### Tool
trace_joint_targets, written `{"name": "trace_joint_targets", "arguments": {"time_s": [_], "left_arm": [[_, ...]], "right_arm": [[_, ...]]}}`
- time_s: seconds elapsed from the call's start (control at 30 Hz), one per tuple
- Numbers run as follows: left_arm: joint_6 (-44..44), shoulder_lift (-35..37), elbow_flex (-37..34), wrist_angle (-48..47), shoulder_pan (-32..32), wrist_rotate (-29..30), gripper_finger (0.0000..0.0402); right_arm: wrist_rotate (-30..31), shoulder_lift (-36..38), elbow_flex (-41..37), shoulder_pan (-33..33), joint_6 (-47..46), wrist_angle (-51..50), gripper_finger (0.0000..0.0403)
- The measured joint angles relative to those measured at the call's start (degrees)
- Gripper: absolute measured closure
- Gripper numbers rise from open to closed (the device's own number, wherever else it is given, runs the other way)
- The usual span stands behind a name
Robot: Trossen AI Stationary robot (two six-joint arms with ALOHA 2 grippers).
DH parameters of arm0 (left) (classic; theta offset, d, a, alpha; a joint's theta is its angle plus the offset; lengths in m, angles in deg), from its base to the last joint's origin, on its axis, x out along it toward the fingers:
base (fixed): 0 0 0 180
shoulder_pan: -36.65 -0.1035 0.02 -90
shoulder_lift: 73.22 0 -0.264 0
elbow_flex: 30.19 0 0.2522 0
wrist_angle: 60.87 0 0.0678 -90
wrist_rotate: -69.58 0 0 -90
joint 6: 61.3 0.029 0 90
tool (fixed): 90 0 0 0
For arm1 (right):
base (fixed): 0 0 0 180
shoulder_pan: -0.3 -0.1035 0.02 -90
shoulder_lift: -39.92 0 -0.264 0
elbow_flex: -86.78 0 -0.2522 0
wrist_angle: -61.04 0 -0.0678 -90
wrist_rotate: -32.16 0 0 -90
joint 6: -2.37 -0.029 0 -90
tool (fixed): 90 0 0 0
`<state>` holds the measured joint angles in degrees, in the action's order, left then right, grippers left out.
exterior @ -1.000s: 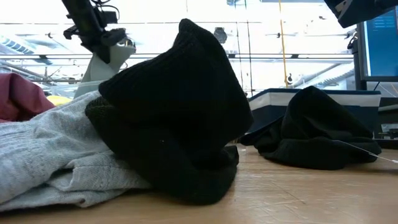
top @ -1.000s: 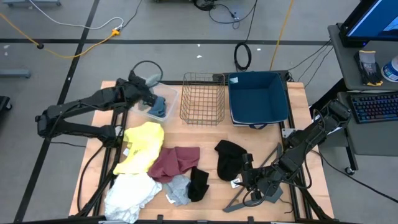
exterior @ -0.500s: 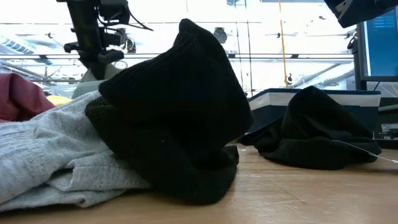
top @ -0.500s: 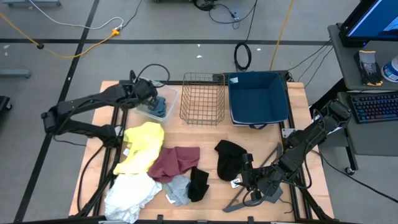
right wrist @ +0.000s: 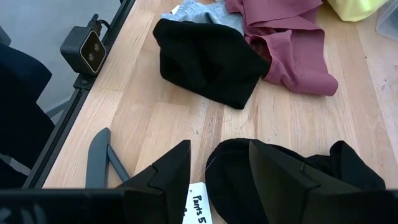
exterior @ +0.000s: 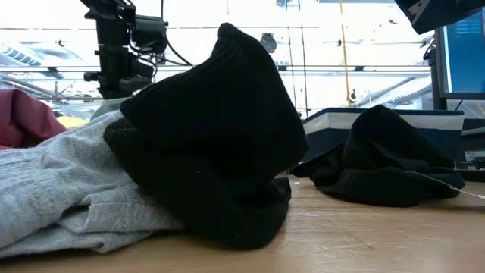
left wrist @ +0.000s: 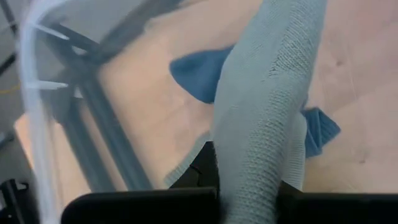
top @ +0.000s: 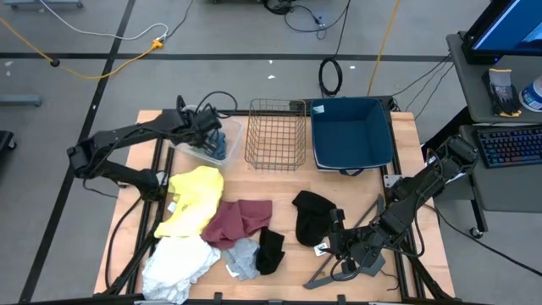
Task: Pick & Place Cloths
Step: Put the gray sock into the transparent bin
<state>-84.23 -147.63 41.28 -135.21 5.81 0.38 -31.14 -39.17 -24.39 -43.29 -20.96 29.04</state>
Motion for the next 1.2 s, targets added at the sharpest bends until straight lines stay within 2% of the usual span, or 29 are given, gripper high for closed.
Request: {"name": "trace_joint_targets", "arguments": {"time_s": [0.37,0.8,1.2], "left_arm": [[1.7,-3.3,0.0,-0.2,-3.2,-5.7,0.0401],[1.8,-3.3,0.0,-0.9,-6.7,-8.3,0.0401],[1.8,-3.3,0.0,-0.9,-7.4,-10.3,0.0397]], "right_arm": [[0.0,0.0,0.0,0.0,0.0,0.0,0.0248],[0.0,0.0,0.0,0.0,0.0,0.0,0.0248],[0.0,0.0,0.0,0.0,0.0,0.0,0.0248]]}}
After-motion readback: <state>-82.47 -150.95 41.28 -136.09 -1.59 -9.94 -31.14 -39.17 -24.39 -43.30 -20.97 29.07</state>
